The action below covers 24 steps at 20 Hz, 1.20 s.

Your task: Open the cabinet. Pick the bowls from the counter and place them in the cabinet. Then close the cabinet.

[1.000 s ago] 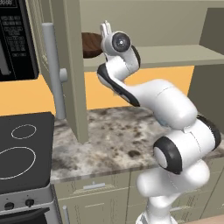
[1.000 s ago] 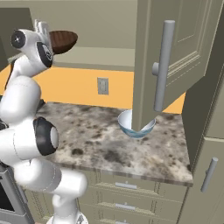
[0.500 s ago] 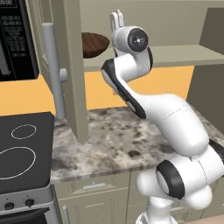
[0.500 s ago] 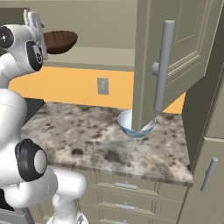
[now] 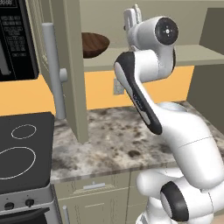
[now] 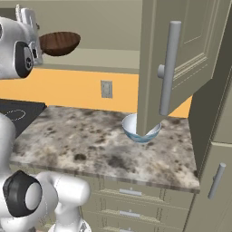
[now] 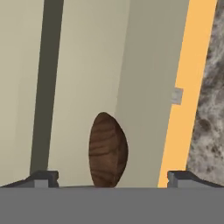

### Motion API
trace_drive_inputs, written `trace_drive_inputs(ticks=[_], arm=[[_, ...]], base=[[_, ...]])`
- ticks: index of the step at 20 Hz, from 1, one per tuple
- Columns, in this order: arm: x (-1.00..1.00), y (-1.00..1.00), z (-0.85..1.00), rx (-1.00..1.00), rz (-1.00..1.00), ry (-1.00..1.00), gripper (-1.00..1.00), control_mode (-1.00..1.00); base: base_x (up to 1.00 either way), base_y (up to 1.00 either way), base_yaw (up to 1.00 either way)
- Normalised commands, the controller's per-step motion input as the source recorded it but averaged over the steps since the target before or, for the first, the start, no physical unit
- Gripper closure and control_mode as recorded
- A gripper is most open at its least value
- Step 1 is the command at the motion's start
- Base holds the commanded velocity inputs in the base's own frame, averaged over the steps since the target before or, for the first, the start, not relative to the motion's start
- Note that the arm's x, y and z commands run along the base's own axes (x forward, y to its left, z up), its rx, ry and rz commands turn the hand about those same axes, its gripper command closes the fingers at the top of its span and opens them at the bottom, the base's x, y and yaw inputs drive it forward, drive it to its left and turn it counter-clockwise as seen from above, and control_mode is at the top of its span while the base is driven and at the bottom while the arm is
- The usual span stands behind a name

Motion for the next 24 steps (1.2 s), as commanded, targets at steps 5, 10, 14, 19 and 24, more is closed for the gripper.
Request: trace_drive_inputs(ticks=[5,10,14,19,24], arm=[[-0.45,-0.3,0.0,0.0,0.05,0.21,-1.0,-1.0],[-0.01,-0.09,-0.28,-0.22,0.01,0.07,-1.0,-1.0],[0.03,0.0,-0.6,-0.46,0.0,0.04,-1.0,-1.0],[0.04,-0.12,-0.45,-0.35,0.06,0.13,-1.0,-1.0],[0.0,-0.26,-0.21,-0.08,0.1,0.1,-1.0,-1.0]], base=[[0.0,0.0,0.0],[0.0,0.0,0.0],[0.0,0.0,0.0],[0.0,0.0,0.0],[0.0,0.0,0.0]])
